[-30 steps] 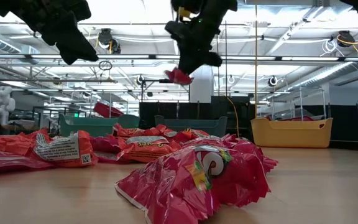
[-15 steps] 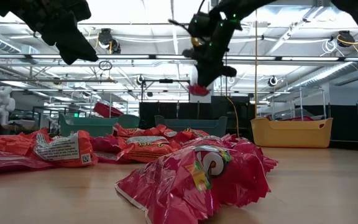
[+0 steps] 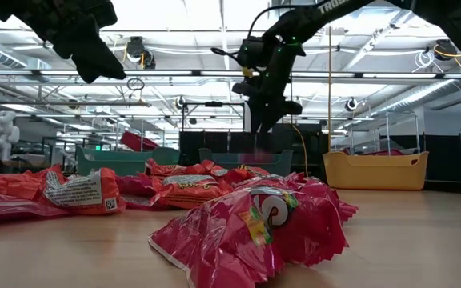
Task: Sort candy
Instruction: Put the red candy into the blue bin
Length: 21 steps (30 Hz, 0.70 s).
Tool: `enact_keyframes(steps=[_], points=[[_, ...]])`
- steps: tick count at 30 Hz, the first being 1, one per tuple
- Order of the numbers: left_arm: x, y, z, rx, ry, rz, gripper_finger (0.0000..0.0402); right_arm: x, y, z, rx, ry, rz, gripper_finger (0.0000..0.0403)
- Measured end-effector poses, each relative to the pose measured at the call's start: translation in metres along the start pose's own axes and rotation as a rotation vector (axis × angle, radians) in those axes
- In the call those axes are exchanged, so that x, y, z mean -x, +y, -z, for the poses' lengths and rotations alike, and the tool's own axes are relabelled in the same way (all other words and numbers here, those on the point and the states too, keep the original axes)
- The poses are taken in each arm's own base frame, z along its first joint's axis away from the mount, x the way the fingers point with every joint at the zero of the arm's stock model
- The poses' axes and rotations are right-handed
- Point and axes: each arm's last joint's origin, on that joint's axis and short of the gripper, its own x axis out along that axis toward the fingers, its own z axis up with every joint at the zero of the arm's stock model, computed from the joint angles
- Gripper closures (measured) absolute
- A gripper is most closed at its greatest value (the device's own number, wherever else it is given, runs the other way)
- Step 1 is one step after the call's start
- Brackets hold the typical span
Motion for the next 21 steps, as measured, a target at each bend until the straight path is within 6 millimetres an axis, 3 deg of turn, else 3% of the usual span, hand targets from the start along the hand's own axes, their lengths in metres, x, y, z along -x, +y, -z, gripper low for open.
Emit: enact_keyframes(steps=[10,21], points=[[0.0000,0.0001,-0.0001,0.000,-0.001,-0.004,0.0294,0.0024,-0.0006,0.0023,0.015,0.019,0.007,0.0231],[0.0000,0.0001,-0.0002,-0.001,-0.002,-0.004,0.0295,0.0032,-0.0006,0.0043,0.038,0.036,0.013,0.0224]])
